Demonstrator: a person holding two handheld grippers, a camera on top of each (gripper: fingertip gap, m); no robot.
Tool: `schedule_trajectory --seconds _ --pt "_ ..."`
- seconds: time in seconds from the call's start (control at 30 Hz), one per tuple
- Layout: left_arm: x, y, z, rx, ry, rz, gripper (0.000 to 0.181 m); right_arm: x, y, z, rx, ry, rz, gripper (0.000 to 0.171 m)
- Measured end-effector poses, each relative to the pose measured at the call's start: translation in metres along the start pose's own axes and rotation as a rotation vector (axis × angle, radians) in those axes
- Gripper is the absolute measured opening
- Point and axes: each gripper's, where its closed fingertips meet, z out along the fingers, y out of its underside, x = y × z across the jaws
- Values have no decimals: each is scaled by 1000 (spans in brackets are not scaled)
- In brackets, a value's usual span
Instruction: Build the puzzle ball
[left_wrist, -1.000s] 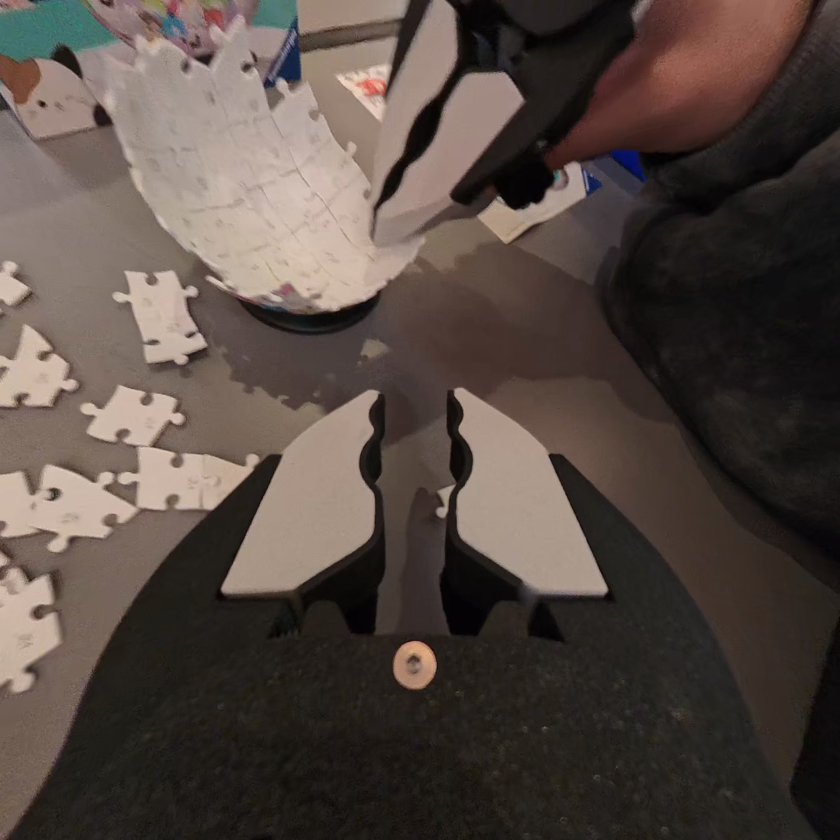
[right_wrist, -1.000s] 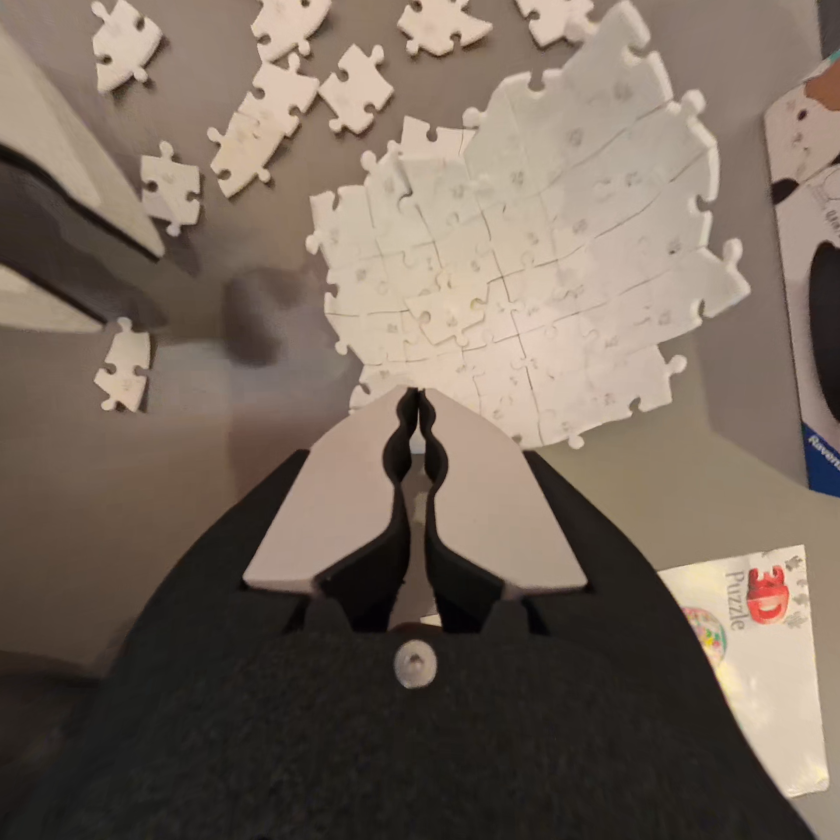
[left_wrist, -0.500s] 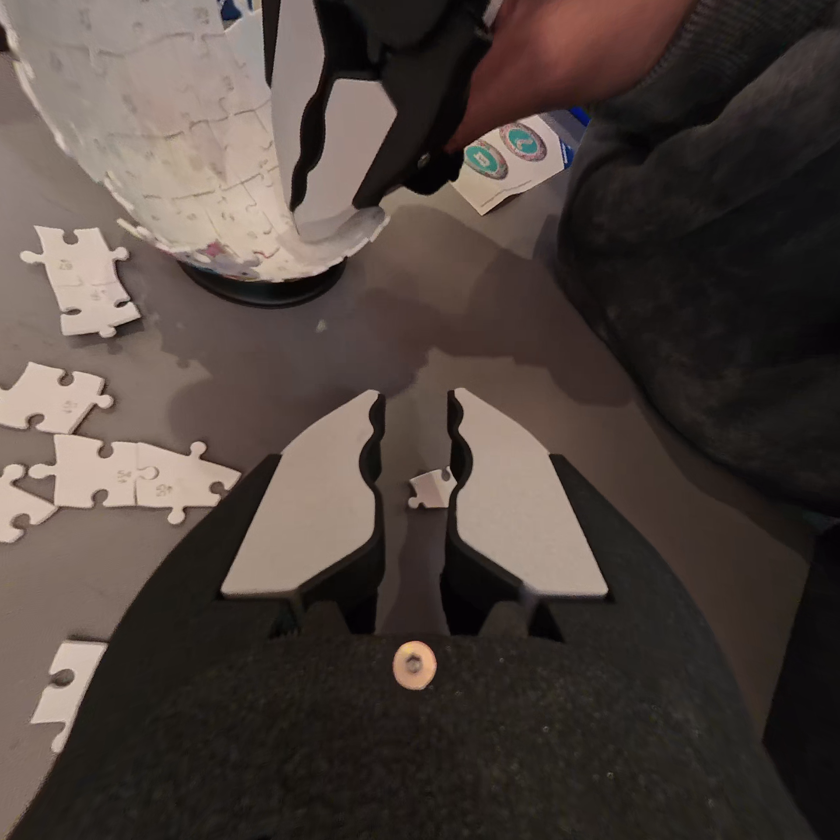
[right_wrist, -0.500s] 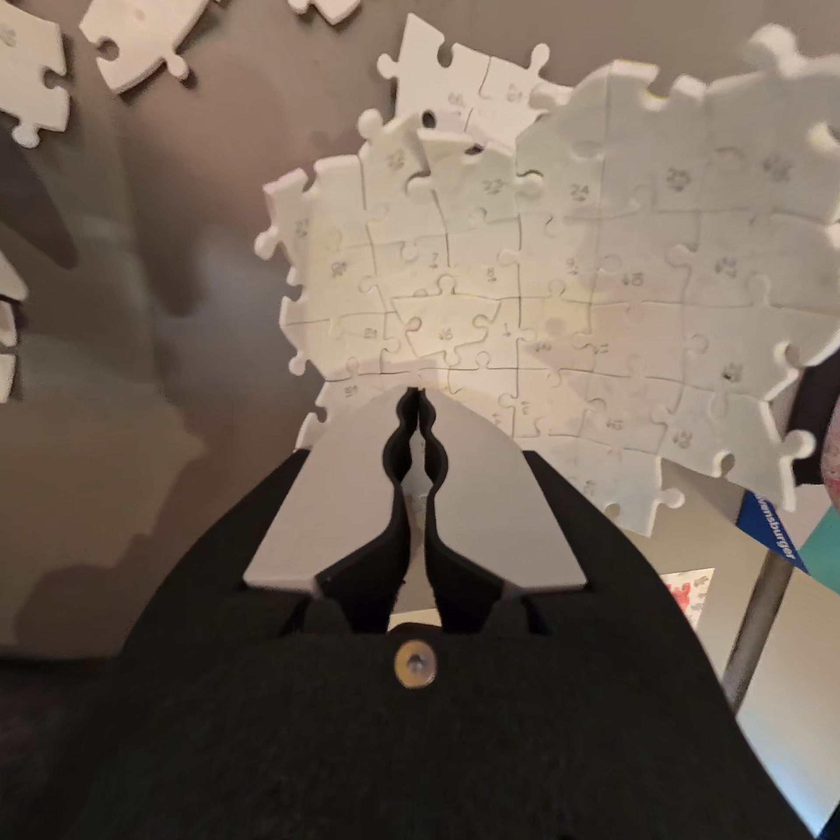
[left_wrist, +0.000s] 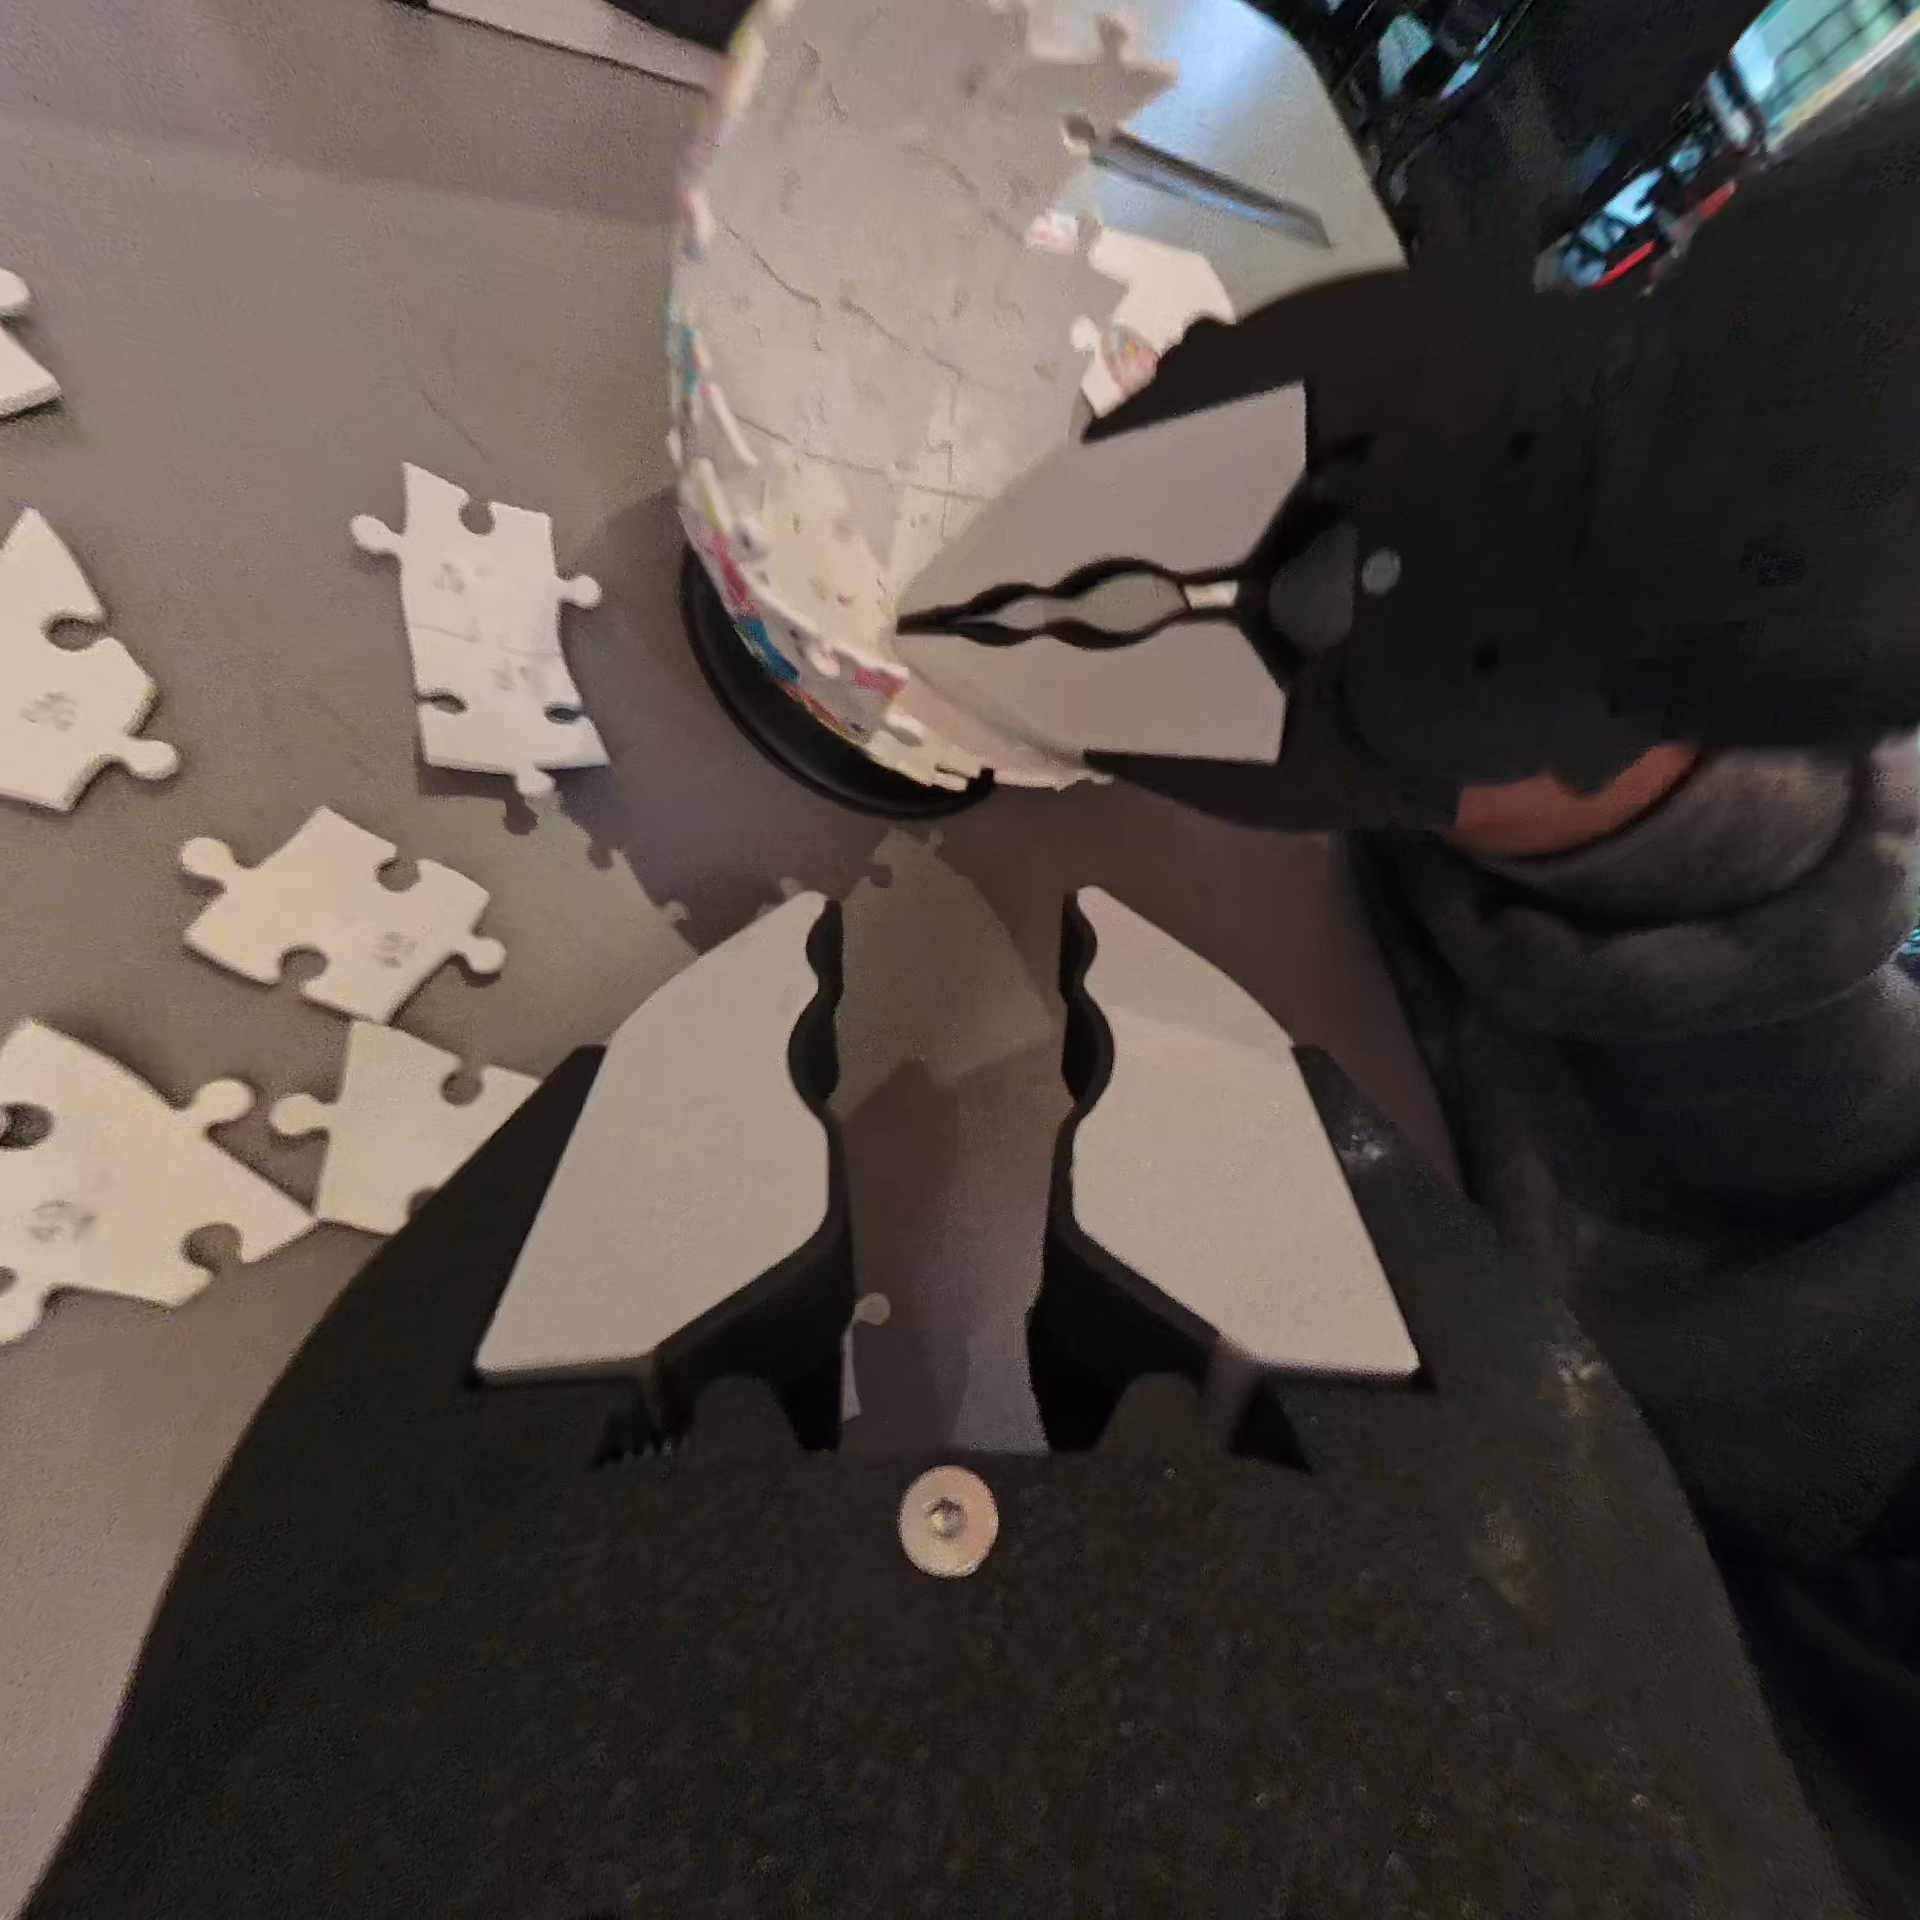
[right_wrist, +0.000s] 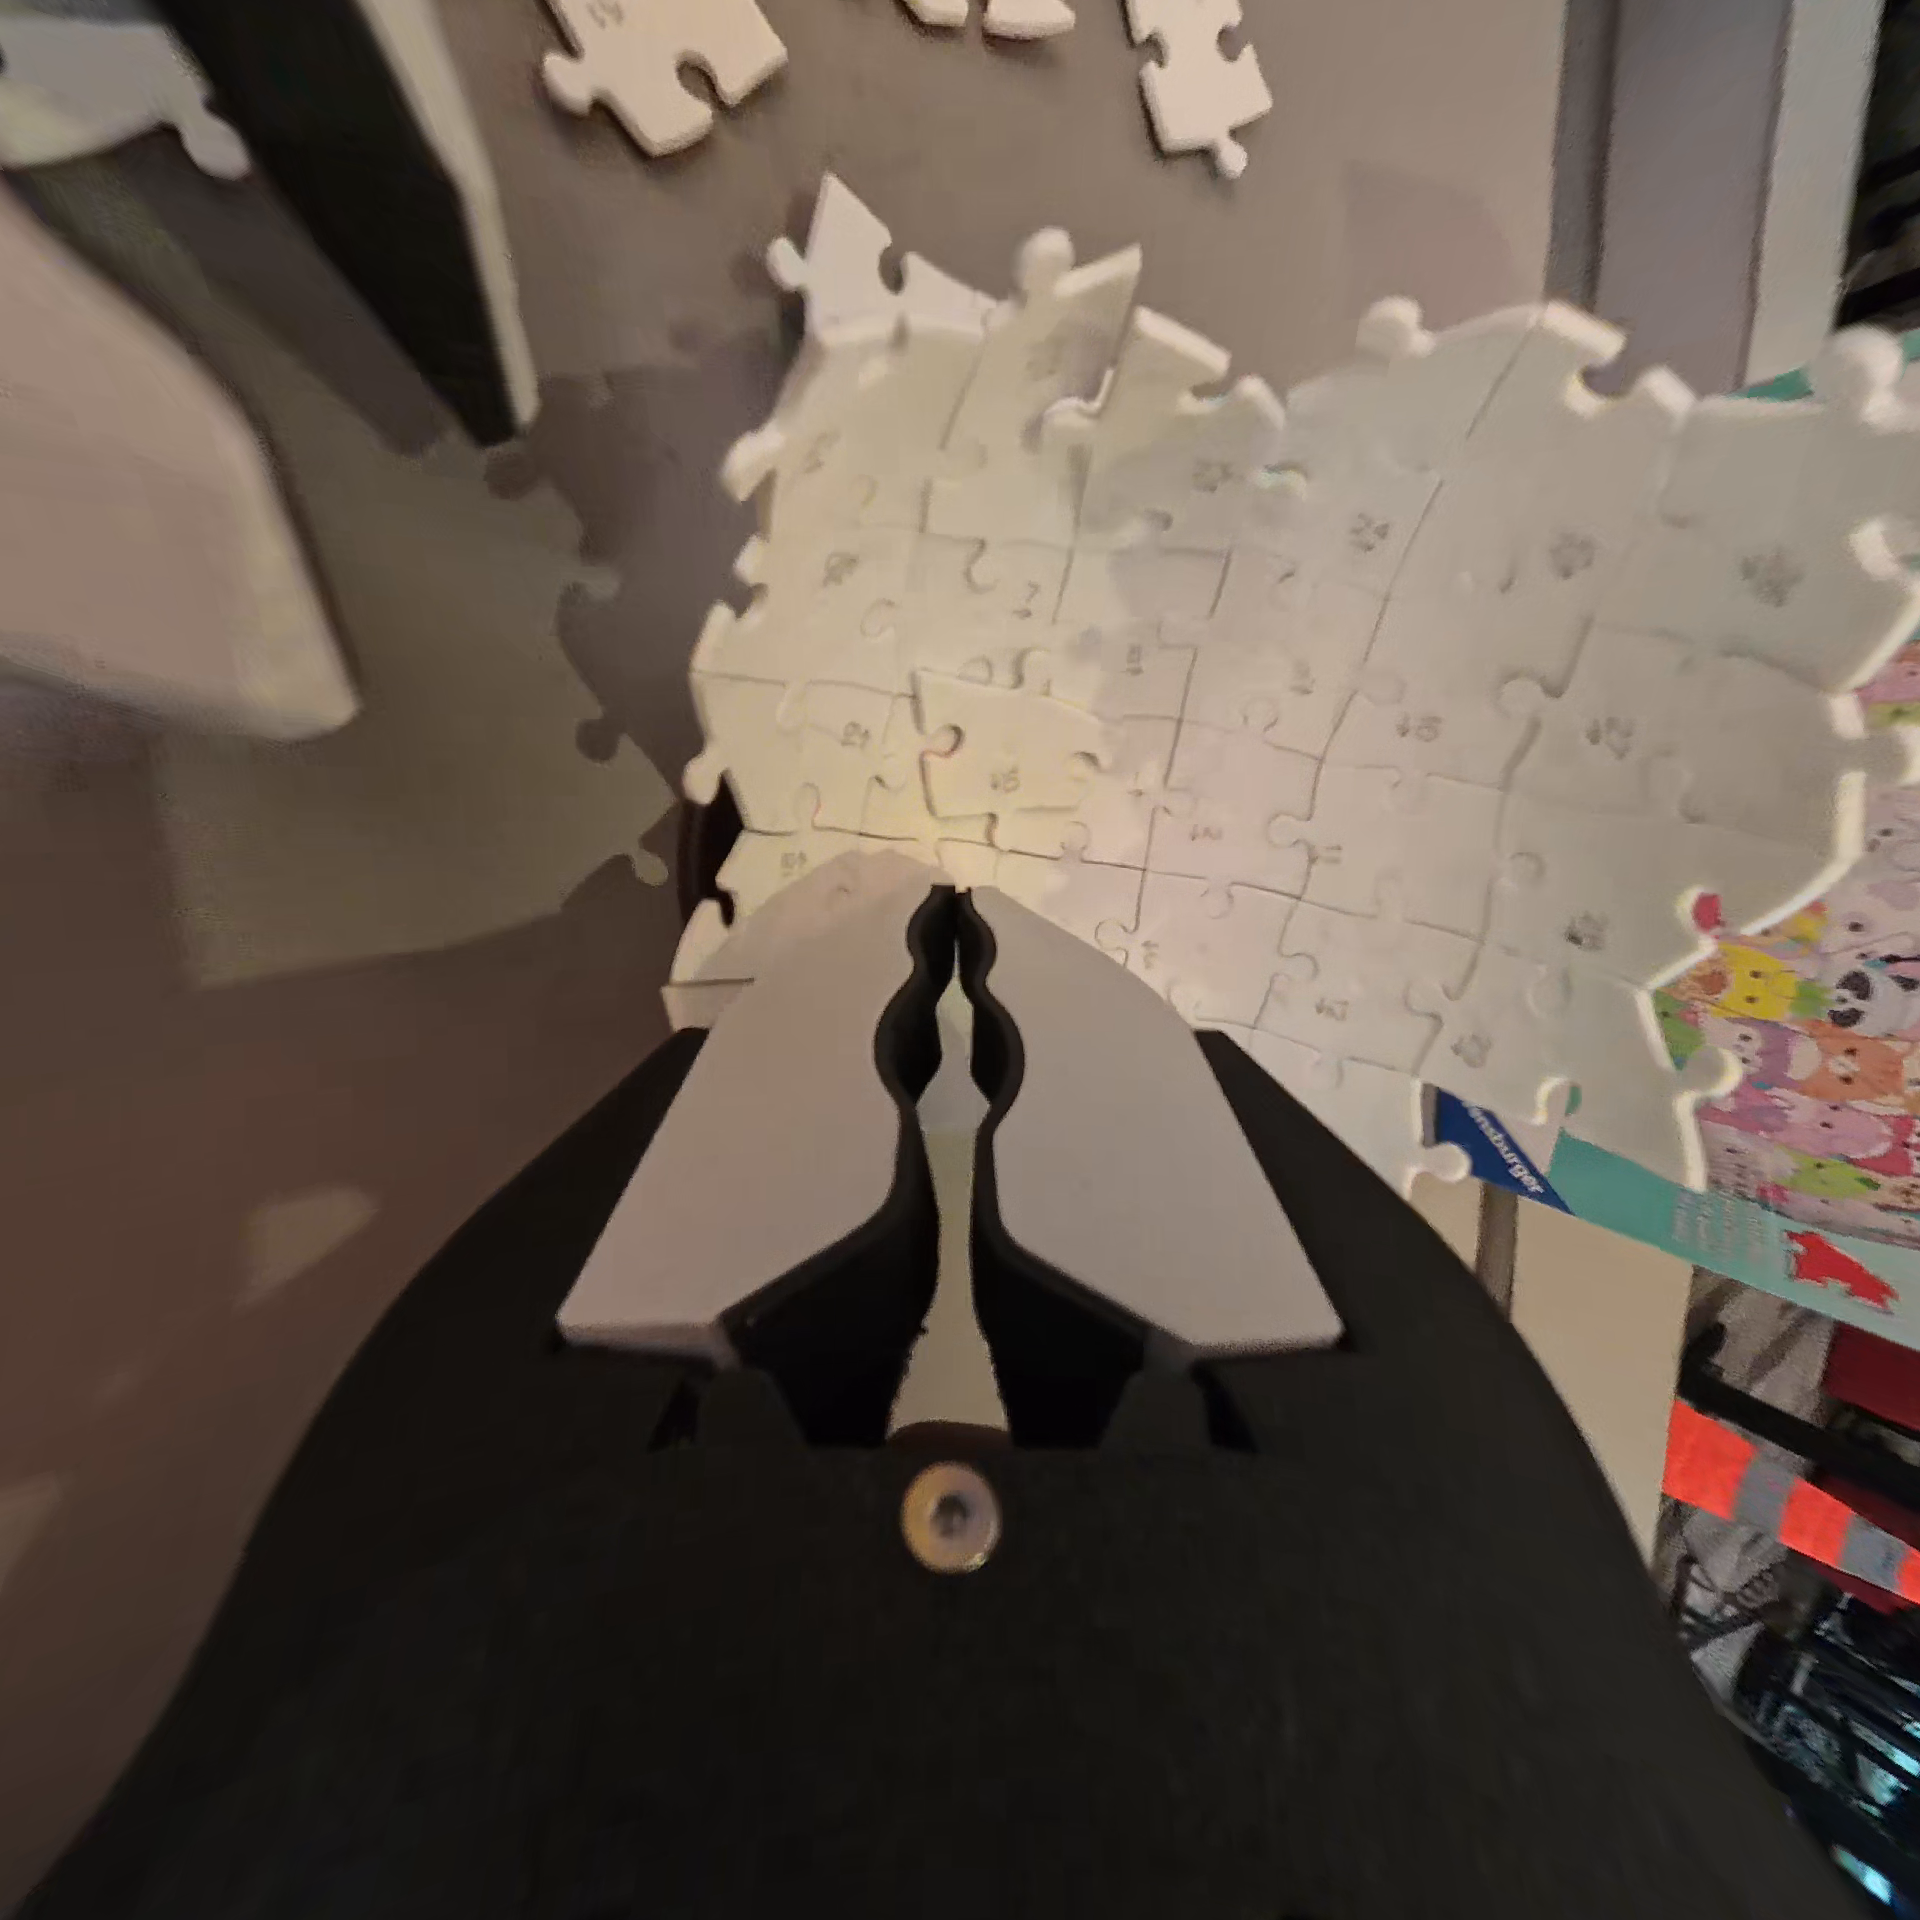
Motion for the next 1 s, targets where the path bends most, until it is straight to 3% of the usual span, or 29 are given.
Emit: schedule_trajectory --seconds 0.33,0.53,0.67,0.77,0.87,1.0 --pt "-8 -37 4 -15 -12 -24 37 7 -7 -5 61 189 -117 0" --pt "-12 -35 12 -45 -24 -56 18 12 -16 -19 140 255 -158 0" --pt "-12 -29 14 -43 -31 -58 15 13 -19 -32 248 165 -18 0" --pt "-8 -24 14 -26 -41 -41 15 7 -20 -37 296 -19 163 8" --pt "-6 -19 16 -11 -65 -8 15 2 -15 -31 243 -170 283 26" --pt "-4 -13 19 -1 -105 40 15 4 -7 -19 143 -178 243 26"
